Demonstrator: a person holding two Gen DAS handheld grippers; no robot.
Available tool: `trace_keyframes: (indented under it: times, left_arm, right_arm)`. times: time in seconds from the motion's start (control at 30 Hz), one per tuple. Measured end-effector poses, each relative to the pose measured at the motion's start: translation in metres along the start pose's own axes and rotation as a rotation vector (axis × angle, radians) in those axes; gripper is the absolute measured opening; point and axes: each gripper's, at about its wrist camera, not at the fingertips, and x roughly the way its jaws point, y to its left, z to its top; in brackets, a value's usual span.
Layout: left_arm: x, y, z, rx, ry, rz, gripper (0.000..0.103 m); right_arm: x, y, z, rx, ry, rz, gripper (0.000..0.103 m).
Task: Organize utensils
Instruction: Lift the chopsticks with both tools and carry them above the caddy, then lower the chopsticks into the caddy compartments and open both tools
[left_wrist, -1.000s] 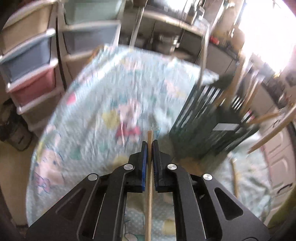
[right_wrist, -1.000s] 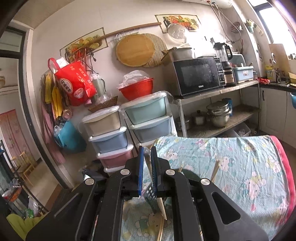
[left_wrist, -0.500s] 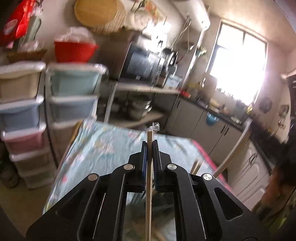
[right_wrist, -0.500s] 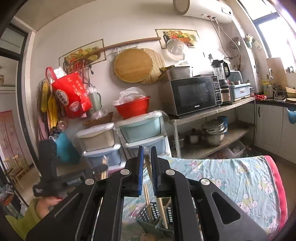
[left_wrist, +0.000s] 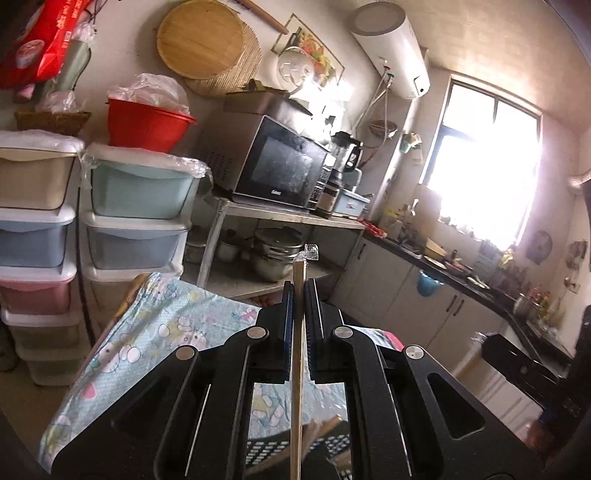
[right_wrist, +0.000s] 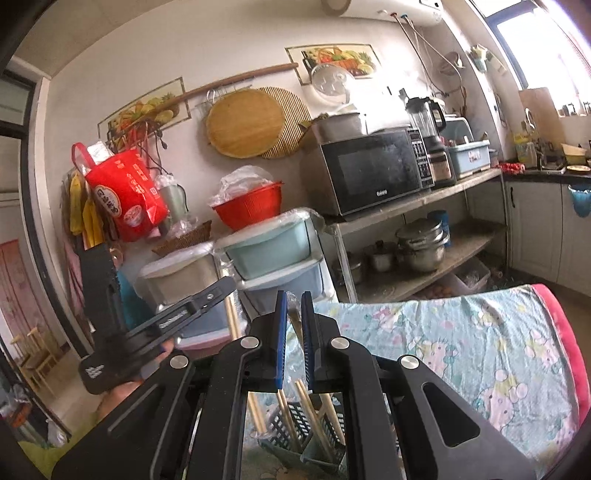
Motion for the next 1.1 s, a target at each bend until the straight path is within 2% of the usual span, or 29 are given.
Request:
trace_keyframes:
  times: [0.23, 0.53, 0.67, 0.73, 0.83, 0.9, 1.03, 1.1]
  left_arm:
    - [0.018, 0.006, -0.026, 0.015, 0.019, 0.025, 0.003]
    - [0.018, 0.018, -0.048, 0.016, 0.043, 0.036, 0.005]
    - [0.013, 0.023, -0.055, 0.002, 0.056, 0.029, 0.019]
    - [0.010, 0.025, -0.058, -0.008, 0.063, 0.025, 0.020]
    - [0.007, 0.029, -0.063, -0.022, 0.075, 0.023, 0.027]
    - [0.003, 0.031, -0.066, -0.027, 0.079, 0.024, 0.037]
    - [-0.003, 0.032, -0.072, -0.027, 0.093, 0.020, 0.048]
    - [-0.004, 0.032, -0.074, -0.027, 0.103, 0.017, 0.056]
  right_arm:
    - [0.015, -0.007, -0.021, 0.014, 0.056, -0.022, 0.008]
    - [0.018, -0.017, -0.043, 0.063, 0.113, -0.041, 0.010]
    - [0.014, -0.023, -0.048, 0.087, 0.120, -0.048, 0.017]
    - [0.012, -0.024, -0.049, 0.088, 0.122, -0.060, 0.020]
    - [0.009, -0.027, -0.052, 0.094, 0.124, -0.073, 0.022]
    - [0.008, -0.029, -0.055, 0.099, 0.127, -0.081, 0.024]
    - [0.005, -0.032, -0.061, 0.108, 0.136, -0.089, 0.028]
    - [0.004, -0.032, -0.064, 0.110, 0.143, -0.093, 0.029]
